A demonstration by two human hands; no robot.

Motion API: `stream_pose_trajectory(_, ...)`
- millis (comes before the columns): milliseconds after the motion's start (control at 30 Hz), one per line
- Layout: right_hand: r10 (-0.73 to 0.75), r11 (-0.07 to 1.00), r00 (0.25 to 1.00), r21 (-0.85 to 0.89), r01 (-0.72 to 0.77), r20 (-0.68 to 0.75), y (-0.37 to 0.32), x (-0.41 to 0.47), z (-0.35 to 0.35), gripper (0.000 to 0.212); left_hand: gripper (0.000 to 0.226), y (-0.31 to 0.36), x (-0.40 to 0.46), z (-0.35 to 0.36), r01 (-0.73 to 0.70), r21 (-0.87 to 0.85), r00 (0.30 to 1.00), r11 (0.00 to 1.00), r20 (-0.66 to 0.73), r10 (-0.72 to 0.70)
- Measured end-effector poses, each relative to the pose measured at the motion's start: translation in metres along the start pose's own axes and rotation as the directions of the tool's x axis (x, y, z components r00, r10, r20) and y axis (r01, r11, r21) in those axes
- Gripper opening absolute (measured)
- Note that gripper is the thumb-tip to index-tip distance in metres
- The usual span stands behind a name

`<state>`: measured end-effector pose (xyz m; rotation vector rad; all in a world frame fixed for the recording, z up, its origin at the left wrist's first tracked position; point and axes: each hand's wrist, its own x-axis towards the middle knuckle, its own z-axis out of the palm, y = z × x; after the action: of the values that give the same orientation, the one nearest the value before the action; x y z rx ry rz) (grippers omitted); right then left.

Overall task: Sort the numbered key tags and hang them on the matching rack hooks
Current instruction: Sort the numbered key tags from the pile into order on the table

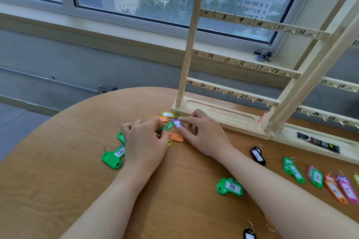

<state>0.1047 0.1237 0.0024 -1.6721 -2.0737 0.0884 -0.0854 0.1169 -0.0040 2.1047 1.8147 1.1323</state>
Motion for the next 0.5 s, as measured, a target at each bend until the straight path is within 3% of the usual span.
stream_pose_trajectory(300,-0.075,0.993,0.997,0.091,0.075,0.001,0.004,-0.002,0.001,0.02,0.006,-0.001,0.001,0.002,0.0,-0.064,1.0,0.998,-0.02,-0.002)
stream_pose_trajectory(500,-0.047,0.972,0.992,0.223,0.072,-0.118,-0.002,-0.02,-0.021,0.012,0.011,-0.002,0.003,-0.006,0.065,-0.38,0.997,0.923,0.069,-0.041)
